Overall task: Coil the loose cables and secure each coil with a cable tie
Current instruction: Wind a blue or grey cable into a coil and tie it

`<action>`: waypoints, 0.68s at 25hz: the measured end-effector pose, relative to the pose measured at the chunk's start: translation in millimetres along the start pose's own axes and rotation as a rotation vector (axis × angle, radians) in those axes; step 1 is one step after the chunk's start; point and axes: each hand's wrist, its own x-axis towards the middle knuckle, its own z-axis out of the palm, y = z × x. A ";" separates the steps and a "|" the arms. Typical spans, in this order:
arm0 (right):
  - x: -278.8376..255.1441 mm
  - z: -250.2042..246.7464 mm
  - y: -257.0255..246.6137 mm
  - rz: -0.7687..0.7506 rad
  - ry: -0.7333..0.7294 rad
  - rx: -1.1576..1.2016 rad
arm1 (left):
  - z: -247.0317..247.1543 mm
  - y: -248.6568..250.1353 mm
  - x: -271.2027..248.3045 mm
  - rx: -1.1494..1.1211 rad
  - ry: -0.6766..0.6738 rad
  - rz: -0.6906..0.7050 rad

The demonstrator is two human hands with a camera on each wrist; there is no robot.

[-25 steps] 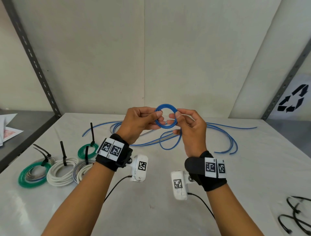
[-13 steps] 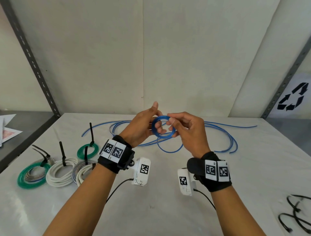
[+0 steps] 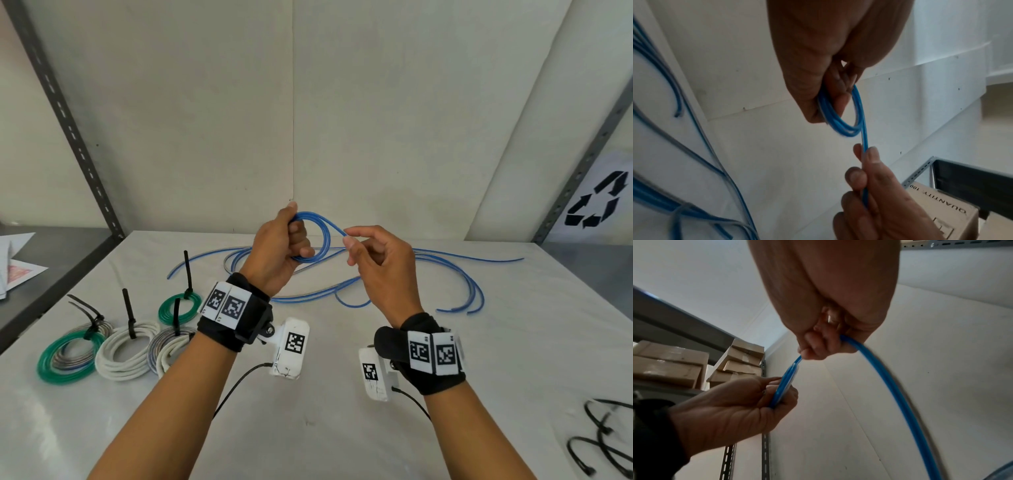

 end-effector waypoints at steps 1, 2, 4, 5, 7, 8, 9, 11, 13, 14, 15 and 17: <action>-0.3 1.3 -0.2 -0.012 0.004 -0.039 | 0.0 0.0 0.4 -0.040 0.020 0.014; -1.3 3.4 -0.6 -0.008 -0.003 -0.048 | 0.9 -1.0 0.2 -0.067 0.035 0.026; -3.2 10.9 -1.1 0.051 -0.040 0.035 | 4.3 -4.5 0.3 -0.107 0.055 0.055; -4.0 14.8 -0.9 0.090 -0.056 0.096 | 6.0 -6.1 0.7 -0.120 0.060 0.068; -5.2 20.1 -0.2 0.125 -0.054 0.127 | 8.4 -9.2 2.1 -0.133 0.060 0.078; -5.8 22.1 -0.3 0.124 -0.047 0.118 | 8.8 -10.3 2.8 -0.142 0.059 0.079; -6.6 23.9 -0.9 0.119 -0.036 0.115 | 9.6 -11.4 2.6 -0.155 0.061 0.079; -8.4 26.6 -1.9 0.103 -0.013 0.122 | 12.3 -14.5 1.2 -0.171 0.076 0.083; -10.2 26.8 -3.7 0.089 0.022 0.119 | 17.7 -19.5 -1.0 -0.175 0.074 0.078; -10.2 26.5 -4.5 0.090 0.041 0.124 | 19.4 -21.4 -1.5 -0.172 0.066 0.072; -9.4 25.2 -4.4 0.095 0.060 0.128 | 19.7 -22.5 -1.7 -0.155 0.054 0.063; -6.8 20.1 -3.5 0.104 0.090 0.109 | 15.8 -20.4 -1.5 -0.054 0.013 0.037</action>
